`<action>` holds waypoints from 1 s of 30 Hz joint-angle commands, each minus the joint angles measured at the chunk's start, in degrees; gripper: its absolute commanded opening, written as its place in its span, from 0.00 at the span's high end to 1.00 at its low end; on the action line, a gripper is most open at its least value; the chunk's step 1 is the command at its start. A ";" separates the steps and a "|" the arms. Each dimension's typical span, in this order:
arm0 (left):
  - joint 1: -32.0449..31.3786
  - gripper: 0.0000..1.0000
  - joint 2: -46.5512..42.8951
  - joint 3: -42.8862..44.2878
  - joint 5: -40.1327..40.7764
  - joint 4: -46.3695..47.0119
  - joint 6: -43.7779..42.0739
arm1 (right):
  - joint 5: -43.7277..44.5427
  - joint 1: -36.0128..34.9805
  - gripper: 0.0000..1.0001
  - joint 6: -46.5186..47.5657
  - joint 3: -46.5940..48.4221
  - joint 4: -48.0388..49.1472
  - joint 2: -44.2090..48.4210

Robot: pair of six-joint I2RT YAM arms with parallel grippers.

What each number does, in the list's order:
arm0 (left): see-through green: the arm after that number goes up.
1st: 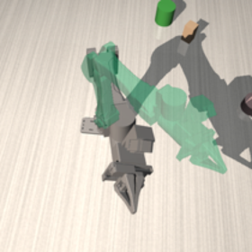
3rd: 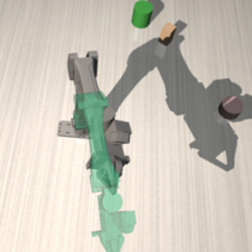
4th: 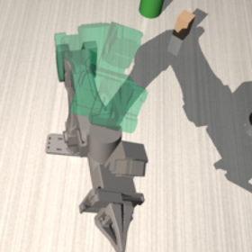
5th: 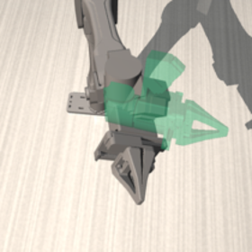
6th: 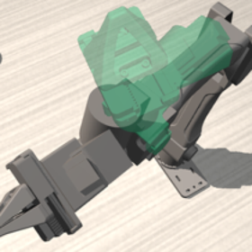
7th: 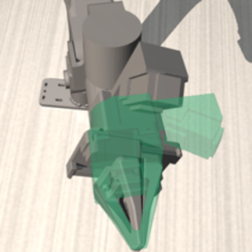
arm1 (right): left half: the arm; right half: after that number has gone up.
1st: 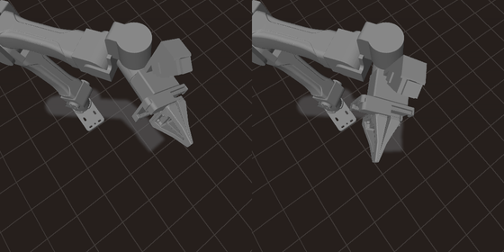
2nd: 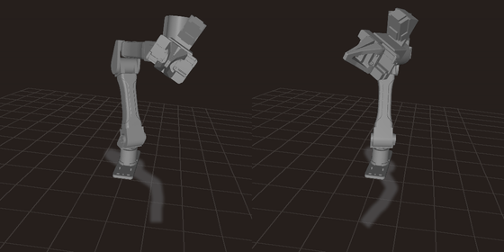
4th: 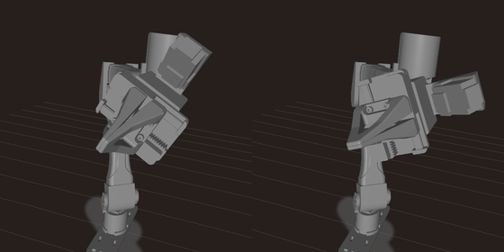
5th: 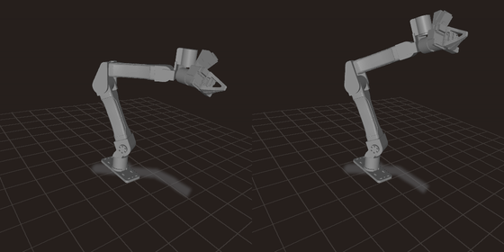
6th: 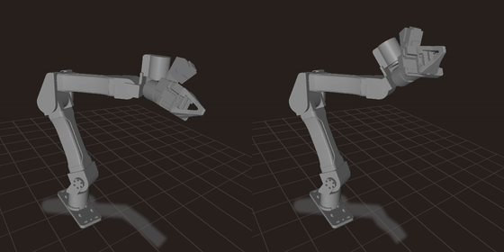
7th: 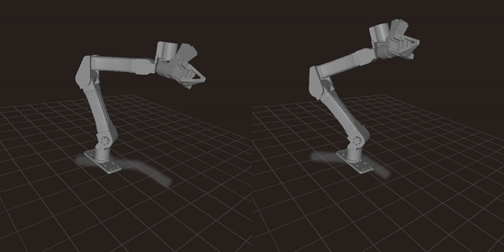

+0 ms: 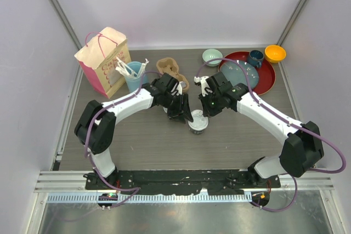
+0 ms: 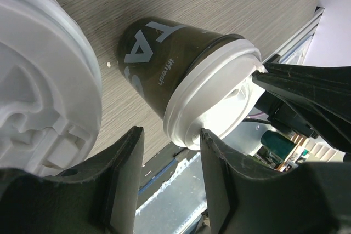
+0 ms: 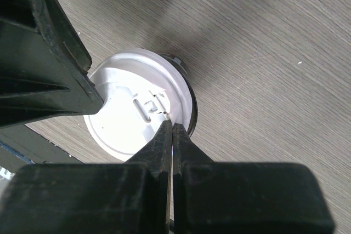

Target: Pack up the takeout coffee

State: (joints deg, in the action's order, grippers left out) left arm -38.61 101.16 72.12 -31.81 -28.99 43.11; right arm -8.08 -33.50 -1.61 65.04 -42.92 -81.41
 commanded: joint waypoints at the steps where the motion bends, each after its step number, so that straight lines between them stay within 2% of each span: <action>1: 0.12 0.52 1.14 1.71 -1.76 0.78 0.13 | 1.04 0.18 0.99 0.20 0.09 1.78 -0.42; 19: 0.20 0.53 1.23 4.44 -2.64 -0.01 0.30 | 3.15 0.10 0.99 -0.41 1.76 -0.06 1.95; 22: 0.20 0.53 1.23 4.35 -2.64 -0.01 0.30 | 4.21 0.10 0.97 -0.50 1.76 -0.50 1.95; 28: 0.20 0.53 1.31 4.17 -2.55 0.16 0.22 | 4.91 0.10 0.81 -1.12 1.59 0.02 2.31; 30: 0.20 0.53 1.58 4.09 -2.55 0.17 0.22 | 4.82 0.10 0.79 -1.12 1.32 0.20 1.95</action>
State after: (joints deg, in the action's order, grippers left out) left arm -38.61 102.80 74.65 -33.08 -29.15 43.27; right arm -4.56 -33.47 -2.26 64.64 -43.44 -81.36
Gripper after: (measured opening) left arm 0.469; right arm 0.192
